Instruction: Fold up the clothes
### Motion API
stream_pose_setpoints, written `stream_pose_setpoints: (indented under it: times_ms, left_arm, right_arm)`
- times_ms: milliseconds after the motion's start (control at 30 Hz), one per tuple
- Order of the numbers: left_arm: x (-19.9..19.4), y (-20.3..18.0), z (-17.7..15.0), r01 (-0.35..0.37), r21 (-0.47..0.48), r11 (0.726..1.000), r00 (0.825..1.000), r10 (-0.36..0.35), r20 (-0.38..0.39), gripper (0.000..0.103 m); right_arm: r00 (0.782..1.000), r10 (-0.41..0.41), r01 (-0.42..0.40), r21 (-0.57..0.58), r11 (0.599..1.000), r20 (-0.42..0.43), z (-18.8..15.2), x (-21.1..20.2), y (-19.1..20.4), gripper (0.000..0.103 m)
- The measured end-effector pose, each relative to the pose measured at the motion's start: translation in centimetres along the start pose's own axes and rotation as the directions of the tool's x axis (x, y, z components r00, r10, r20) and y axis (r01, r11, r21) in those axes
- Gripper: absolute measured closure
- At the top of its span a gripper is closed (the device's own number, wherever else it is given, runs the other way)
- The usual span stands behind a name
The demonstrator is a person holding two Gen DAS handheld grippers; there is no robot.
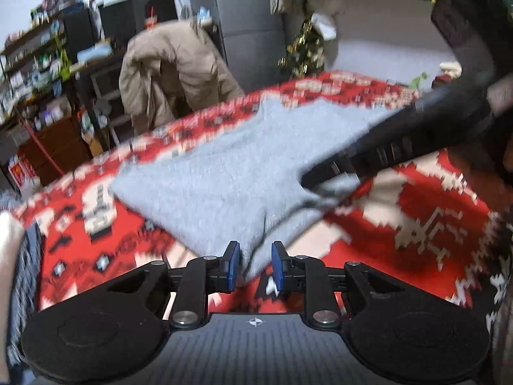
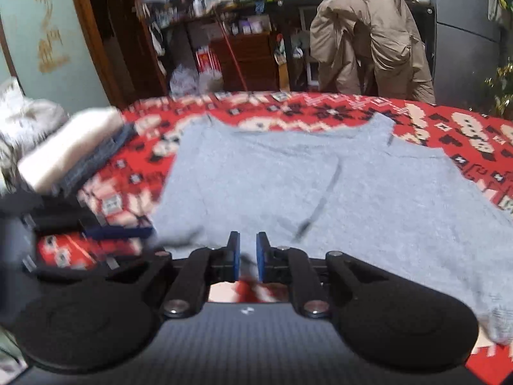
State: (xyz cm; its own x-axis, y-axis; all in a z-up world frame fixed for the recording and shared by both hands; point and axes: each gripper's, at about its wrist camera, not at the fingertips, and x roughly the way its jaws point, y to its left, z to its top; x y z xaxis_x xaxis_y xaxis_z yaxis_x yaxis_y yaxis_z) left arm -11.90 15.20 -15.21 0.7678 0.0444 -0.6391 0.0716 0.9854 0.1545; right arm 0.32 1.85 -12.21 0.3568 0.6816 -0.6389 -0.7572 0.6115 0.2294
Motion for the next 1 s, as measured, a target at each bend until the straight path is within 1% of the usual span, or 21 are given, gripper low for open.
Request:
stream_pose_setpoints:
  times_ms: [67, 133, 200, 233, 300, 367, 400, 433, 500, 567, 633, 667, 700, 767, 833, 900, 1000]
  left_arm:
    - [-0.1, -0.4, -0.3, -0.008, 0.032, 0.999, 1.0, 0.008, 0.002, 0.084]
    - [-0.4, -0.8, -0.5, -0.017, 0.067, 0.998, 1.0, 0.017, 0.008, 0.084]
    - [-0.6, -0.8, -0.7, -0.018, 0.061, 0.998, 1.0, 0.018, 0.01, 0.084]
    - [-0.7, -0.7, -0.9, -0.021, 0.053, 0.998, 1.0, 0.02, 0.011, 0.084]
    - [-0.8, -0.5, -1.1, -0.026, 0.036, 0.999, 1.0, 0.025, 0.015, 0.084]
    - [-0.9, -0.4, -1.2, -0.026, 0.025, 0.999, 1.0, 0.026, 0.017, 0.084]
    - [-0.9, -0.4, -1.2, -0.027, 0.026, 0.999, 1.0, 0.027, 0.015, 0.084]
    - [-1.0, -0.4, -1.2, -0.029, 0.029, 0.999, 1.0, 0.028, 0.013, 0.084]
    - [-1.1, -0.3, -1.2, -0.029, 0.026, 0.999, 1.0, 0.029, 0.008, 0.084]
    - [-1.5, 0.3, -1.2, -0.018, -0.01, 1.0, 1.0, 0.018, -0.002, 0.085]
    - [-2.0, 1.0, -1.1, 0.002, -0.074, 0.997, 1.0, -0.001, 0.006, 0.086]
    - [-2.2, 1.4, -0.9, 0.008, -0.11, 0.994, 1.0, -0.007, 0.017, 0.089]
    - [-2.4, 1.8, -0.6, 0.014, -0.143, 0.99, 1.0, -0.01, 0.028, 0.091]
    - [-2.5, 2.6, -0.1, 0.023, -0.211, 0.977, 0.999, -0.013, 0.048, 0.091]
    - [-2.0, 3.5, 0.4, 0.02, -0.272, 0.962, 0.998, -0.004, 0.059, 0.092]
    - [-1.2, 4.1, 0.9, 0.012, -0.31, 0.951, 0.999, 0.005, 0.053, 0.095]
    - [-0.2, 4.4, 1.4, 0.011, -0.338, 0.941, 0.999, 0.006, 0.05, 0.096]
  right_arm:
    - [0.999, 0.045, -0.045, 0.023, 0.999, 0.01, 0.5, 0.8, 0.3, 0.093]
    - [0.997, 0.078, -0.077, 0.034, 0.996, 0.0, 0.7, 1.8, 0.5, 0.095]
    - [0.994, 0.108, -0.107, 0.039, 0.993, -0.01, 0.8, 2.7, 0.9, 0.096]
    - [0.993, 0.116, -0.116, 0.02, 0.993, -0.015, 0.8, 3.0, 1.4, 0.096]
    - [0.992, 0.122, -0.123, -0.037, 0.992, -0.029, 0.6, 3.6, 2.4, 0.097]
    - [0.992, 0.102, -0.108, -0.092, 0.99, -0.068, 0.0, 4.4, 3.3, 0.099]
    - [0.992, 0.099, -0.107, -0.11, 0.988, -0.072, -0.3, 4.4, 3.4, 0.099]
    - [0.993, 0.101, -0.109, -0.124, 0.986, -0.068, -0.5, 4.2, 3.4, 0.099]
    - [0.989, 0.107, -0.119, -0.123, 0.985, -0.098, -0.7, 3.8, 3.1, 0.099]
    - [0.989, 0.108, -0.121, -0.125, 0.985, -0.103, -0.7, 2.9, 3.0, 0.099]
    - [0.99, 0.117, -0.127, -0.129, 0.984, -0.078, -0.3, 2.2, 3.2, 0.099]
    - [0.99, 0.126, -0.133, -0.126, 0.983, -0.061, 0.1, 2.0, 3.3, 0.098]
    - [0.99, 0.134, -0.139, -0.124, 0.983, -0.044, 0.4, 1.9, 3.5, 0.098]
    - [0.99, 0.139, -0.141, -0.124, 0.982, -0.024, 1.1, 2.3, 4.0, 0.096]
    - [0.991, 0.127, -0.131, -0.118, 0.984, -0.037, 1.3, 3.2, 4.2, 0.095]
    - [0.991, 0.112, -0.119, -0.098, 0.988, -0.066, 1.1, 4.1, 3.9, 0.095]
    - [0.995, 0.075, -0.08, -0.077, 0.994, -0.065, 0.3, 2.9, 2.5, 0.094]
